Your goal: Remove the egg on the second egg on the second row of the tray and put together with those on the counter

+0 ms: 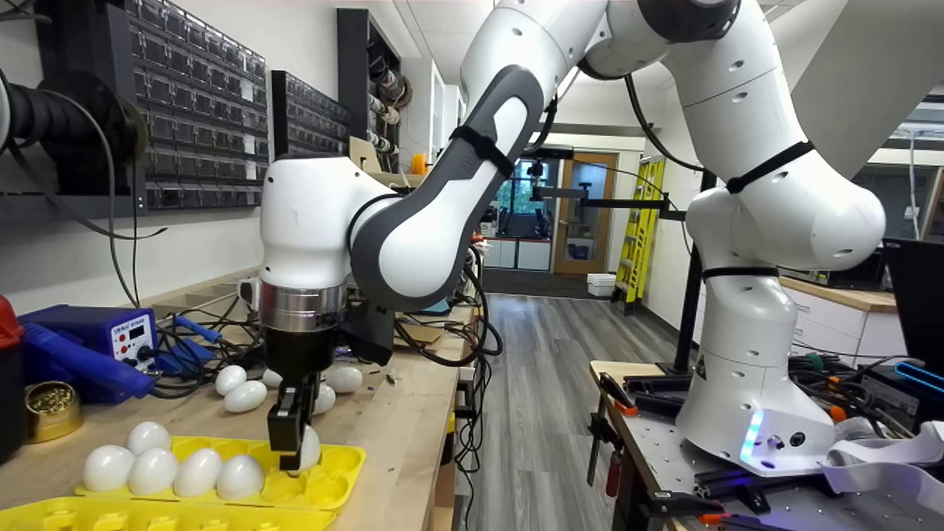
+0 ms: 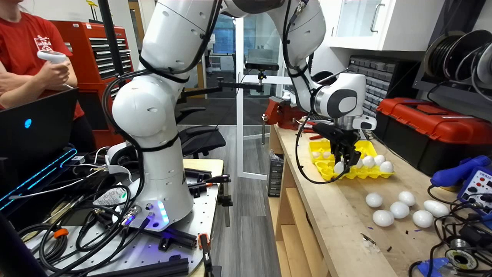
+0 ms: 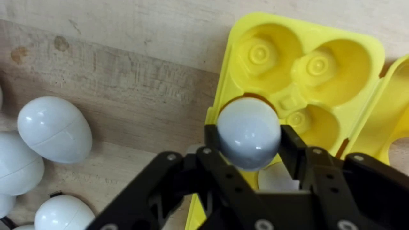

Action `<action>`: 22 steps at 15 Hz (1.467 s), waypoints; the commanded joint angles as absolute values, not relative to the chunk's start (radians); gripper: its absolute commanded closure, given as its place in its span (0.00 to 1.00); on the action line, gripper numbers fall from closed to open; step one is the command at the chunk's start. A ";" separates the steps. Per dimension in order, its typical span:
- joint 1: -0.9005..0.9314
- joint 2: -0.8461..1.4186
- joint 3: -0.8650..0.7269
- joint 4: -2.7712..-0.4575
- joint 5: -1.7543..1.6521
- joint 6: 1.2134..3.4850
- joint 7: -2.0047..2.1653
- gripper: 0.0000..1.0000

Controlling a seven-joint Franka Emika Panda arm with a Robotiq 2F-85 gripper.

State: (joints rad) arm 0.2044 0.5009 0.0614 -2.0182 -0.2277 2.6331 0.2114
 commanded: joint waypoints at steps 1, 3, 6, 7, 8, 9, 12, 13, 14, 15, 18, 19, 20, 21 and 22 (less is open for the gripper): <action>0.237 0.415 0.021 -2.087 -0.253 2.668 0.215 0.75; 0.242 0.391 0.008 -2.095 -0.263 2.667 0.222 0.75; 0.241 0.374 -0.014 -2.090 -0.278 2.655 0.236 0.75; 0.241 0.373 -0.026 -2.086 -0.285 2.649 0.244 0.75; 0.240 0.375 -0.036 -2.081 -0.292 2.645 0.250 0.75; 0.239 0.379 -0.047 -2.078 -0.297 2.642 0.255 0.75; 0.236 0.396 -0.078 -2.070 -0.309 2.630 0.269 0.75; 0.235 0.401 -0.088 -2.067 -0.311 2.626 0.274 0.75; 0.235 0.406 -0.097 -2.067 -0.313 2.623 0.280 0.75; 0.234 0.412 -0.104 -2.065 -0.314 2.620 0.286 0.75; 0.230 0.431 -0.117 -2.064 -0.307 2.616 0.295 0.75; 0.228 0.438 -0.119 -2.063 -0.304 2.615 0.296 0.75; 0.228 0.444 -0.121 -2.063 -0.303 2.614 0.296 0.75; 0.228 0.450 -0.123 -2.062 -0.301 2.613 0.296 0.75; 0.227 0.458 -0.124 -2.062 -0.298 2.613 0.294 0.75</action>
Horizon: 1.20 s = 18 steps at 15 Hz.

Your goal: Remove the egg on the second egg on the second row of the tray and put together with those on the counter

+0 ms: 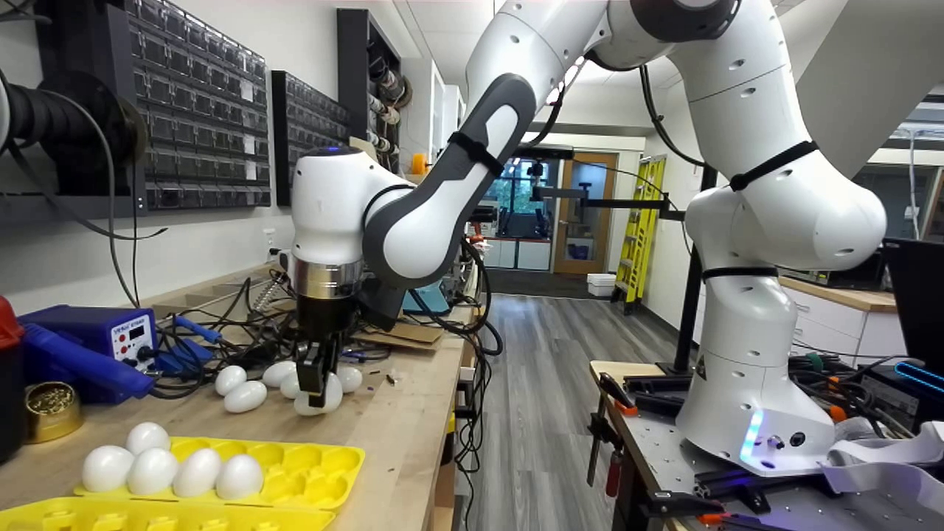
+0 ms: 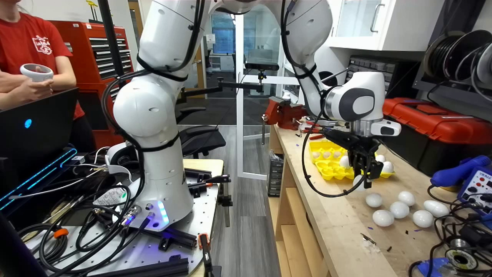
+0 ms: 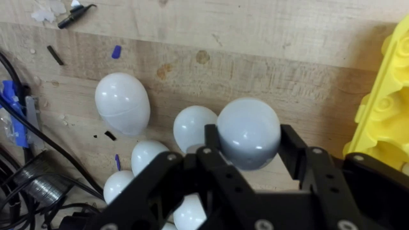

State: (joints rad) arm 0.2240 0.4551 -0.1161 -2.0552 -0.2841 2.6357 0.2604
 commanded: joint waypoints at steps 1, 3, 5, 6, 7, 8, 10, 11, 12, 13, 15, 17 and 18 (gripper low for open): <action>0.226 0.463 -0.124 -2.062 -0.296 2.613 0.293 0.75; 0.224 0.475 -0.121 -2.062 -0.289 2.613 0.290 0.75; 0.226 0.484 -0.122 -2.062 -0.288 2.612 0.289 0.75; 0.226 0.486 -0.121 -2.062 -0.287 2.612 0.288 0.75; 0.226 0.487 -0.122 -2.062 -0.287 2.612 0.287 0.75; 0.227 0.488 -0.122 -2.062 -0.288 2.613 0.287 0.75; 0.222 0.484 -0.114 -2.065 -0.279 2.608 0.276 0.71; 0.225 0.481 -0.118 -2.066 -0.284 2.612 0.279 0.25; 0.226 0.474 -0.120 -2.070 -0.285 2.613 0.282 0.23; 0.226 0.469 -0.121 -2.072 -0.285 2.614 0.284 0.19; 0.227 0.459 -0.123 -2.079 -0.289 2.620 0.286 0.06; 0.226 0.449 -0.123 -2.085 -0.288 2.625 0.286 0.01; 0.226 0.445 -0.124 -2.087 -0.289 2.626 0.287 0.00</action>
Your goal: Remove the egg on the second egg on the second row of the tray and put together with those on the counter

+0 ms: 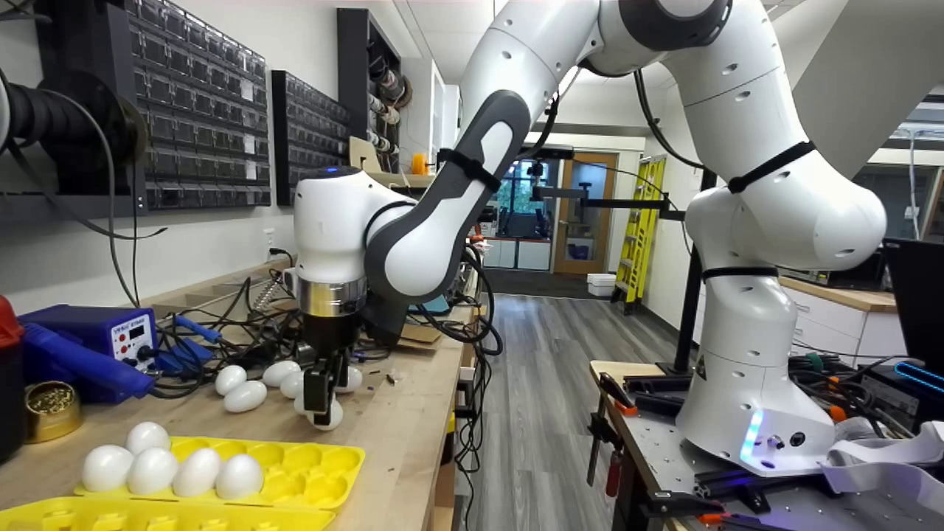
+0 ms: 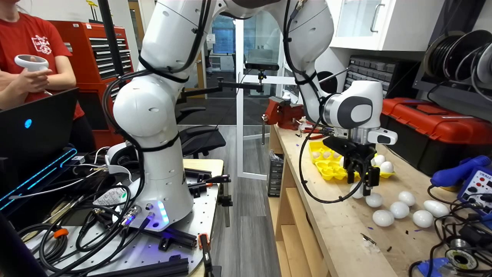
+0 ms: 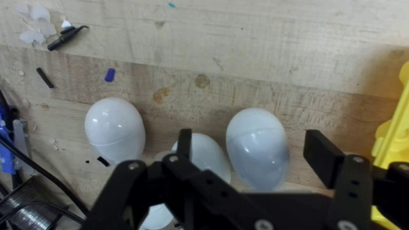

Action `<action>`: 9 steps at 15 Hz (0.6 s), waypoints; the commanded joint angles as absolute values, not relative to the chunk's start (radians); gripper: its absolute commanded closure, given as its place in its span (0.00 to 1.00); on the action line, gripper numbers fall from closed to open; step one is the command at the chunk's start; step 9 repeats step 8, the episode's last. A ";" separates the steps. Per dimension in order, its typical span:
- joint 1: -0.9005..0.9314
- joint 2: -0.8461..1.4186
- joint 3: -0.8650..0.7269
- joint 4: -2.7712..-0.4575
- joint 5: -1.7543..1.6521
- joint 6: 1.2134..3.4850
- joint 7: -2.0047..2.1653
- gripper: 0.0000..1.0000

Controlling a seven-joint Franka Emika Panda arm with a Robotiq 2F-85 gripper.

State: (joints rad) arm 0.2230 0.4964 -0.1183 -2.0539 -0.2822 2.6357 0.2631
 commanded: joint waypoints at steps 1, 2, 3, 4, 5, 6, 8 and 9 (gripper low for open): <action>0.227 0.440 -0.124 -2.089 -0.290 2.626 0.288 0.00; 0.227 0.433 -0.124 -2.093 -0.291 2.628 0.290 0.00; 0.225 0.423 -0.122 -2.098 -0.289 2.629 0.289 0.00; 0.225 0.413 -0.121 -2.101 -0.285 2.619 0.293 0.00; 0.227 0.399 -0.119 -2.108 -0.285 2.606 0.294 0.00; 0.216 0.467 -0.112 -2.055 -0.287 2.633 0.271 0.00; 0.215 0.452 -0.110 -2.062 -0.287 2.630 0.275 0.00; 0.215 0.452 -0.110 -2.062 -0.287 2.630 0.275 0.00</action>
